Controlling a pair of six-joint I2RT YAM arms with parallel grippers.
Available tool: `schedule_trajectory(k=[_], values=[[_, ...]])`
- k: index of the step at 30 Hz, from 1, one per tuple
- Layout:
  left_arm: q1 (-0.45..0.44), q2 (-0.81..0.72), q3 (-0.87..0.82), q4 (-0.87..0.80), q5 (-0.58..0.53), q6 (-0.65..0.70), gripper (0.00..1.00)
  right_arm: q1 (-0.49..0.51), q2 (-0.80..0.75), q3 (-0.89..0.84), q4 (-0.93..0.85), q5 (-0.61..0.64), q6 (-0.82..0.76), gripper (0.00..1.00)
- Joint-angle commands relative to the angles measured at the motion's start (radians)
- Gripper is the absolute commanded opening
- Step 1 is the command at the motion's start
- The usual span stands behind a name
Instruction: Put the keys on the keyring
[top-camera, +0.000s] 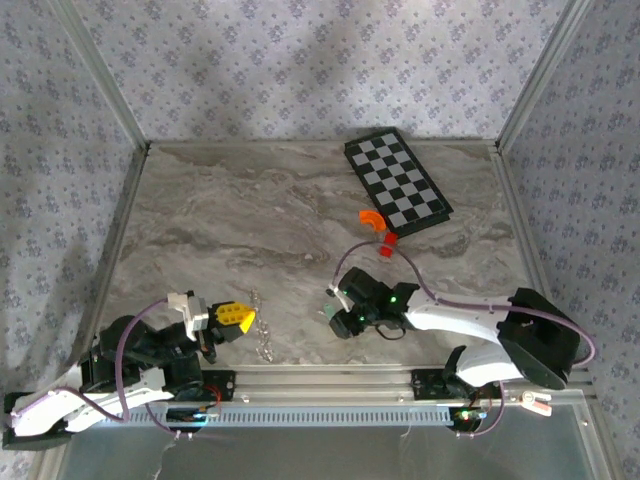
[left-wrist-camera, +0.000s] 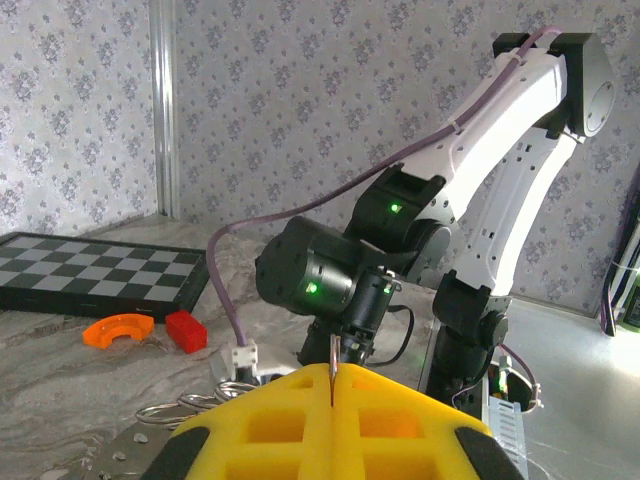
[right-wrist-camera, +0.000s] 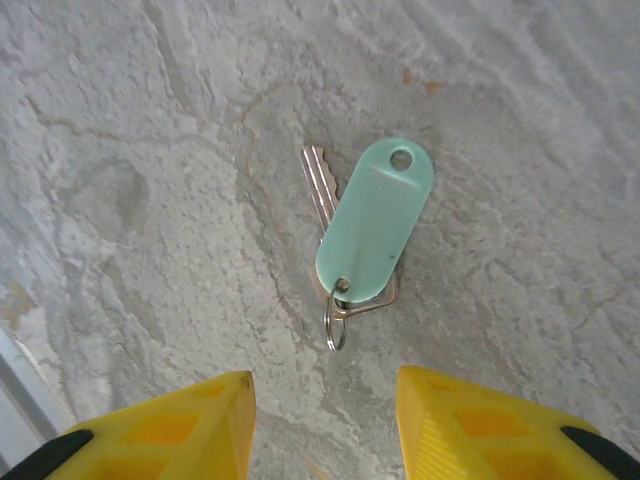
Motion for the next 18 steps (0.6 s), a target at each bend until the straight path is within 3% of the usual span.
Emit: schedule_trajectory(k=[1,9,18], values=[[-0.004,-0.014,0.003,0.063,0.014,0.010,0.00,0.016,0.038,0.017,0.017,0.036,-0.027,0.41],[-0.004,-0.014,0.002,0.063,0.014,0.010,0.00,0.029,0.069,0.021,0.057,0.074,-0.027,0.38],[-0.004,-0.014,0.003,0.062,0.013,0.009,0.00,0.026,0.080,0.029,0.072,0.084,-0.033,0.28]])
